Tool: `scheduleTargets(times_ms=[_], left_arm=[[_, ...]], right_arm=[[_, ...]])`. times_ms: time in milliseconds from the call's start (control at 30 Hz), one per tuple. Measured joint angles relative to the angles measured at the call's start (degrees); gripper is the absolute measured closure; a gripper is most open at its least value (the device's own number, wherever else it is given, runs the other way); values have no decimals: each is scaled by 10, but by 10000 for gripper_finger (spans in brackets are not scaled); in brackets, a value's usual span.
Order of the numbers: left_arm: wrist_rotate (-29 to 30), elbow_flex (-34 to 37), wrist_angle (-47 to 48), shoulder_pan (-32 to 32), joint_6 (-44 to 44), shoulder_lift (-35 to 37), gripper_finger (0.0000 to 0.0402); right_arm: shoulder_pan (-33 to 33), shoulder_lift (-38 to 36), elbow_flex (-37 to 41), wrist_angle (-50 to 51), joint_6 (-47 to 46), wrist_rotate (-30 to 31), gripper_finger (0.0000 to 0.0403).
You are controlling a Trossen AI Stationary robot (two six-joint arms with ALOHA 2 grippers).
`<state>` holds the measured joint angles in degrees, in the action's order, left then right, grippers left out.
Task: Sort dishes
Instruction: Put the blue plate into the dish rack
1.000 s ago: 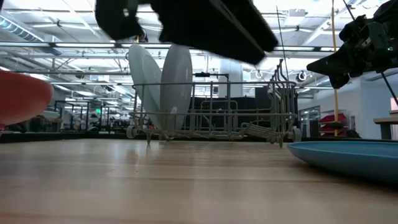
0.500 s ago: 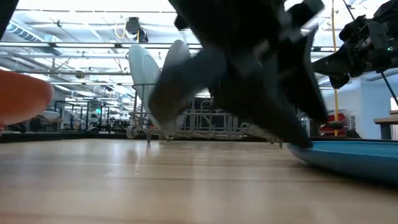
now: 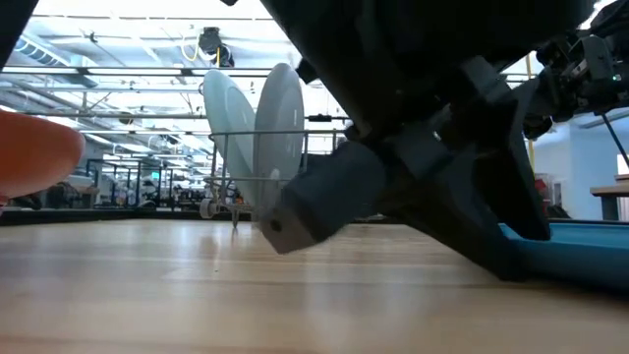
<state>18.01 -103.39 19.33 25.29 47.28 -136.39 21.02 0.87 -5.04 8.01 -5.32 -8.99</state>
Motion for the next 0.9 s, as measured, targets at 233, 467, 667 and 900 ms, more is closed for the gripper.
scheduleTargets(times_ms=[233, 467, 667, 900], left_arm=[[1, 0, -31, -4, 0, -9, 385], [25, 1, -35, -3, -5, -10, 397], [37, 2, -41, 5, -25, 37, 399], [16, 1, -23, 8, -101, 116, 400]], right_arm=[[0, 0, 0, 0, 0, 0, 399], [0, 0, 0, 1, 0, 0, 399], [0, 0, 0, 1, 0, 0, 399], [0, 0, 0, 0, 0, 0, 399]])
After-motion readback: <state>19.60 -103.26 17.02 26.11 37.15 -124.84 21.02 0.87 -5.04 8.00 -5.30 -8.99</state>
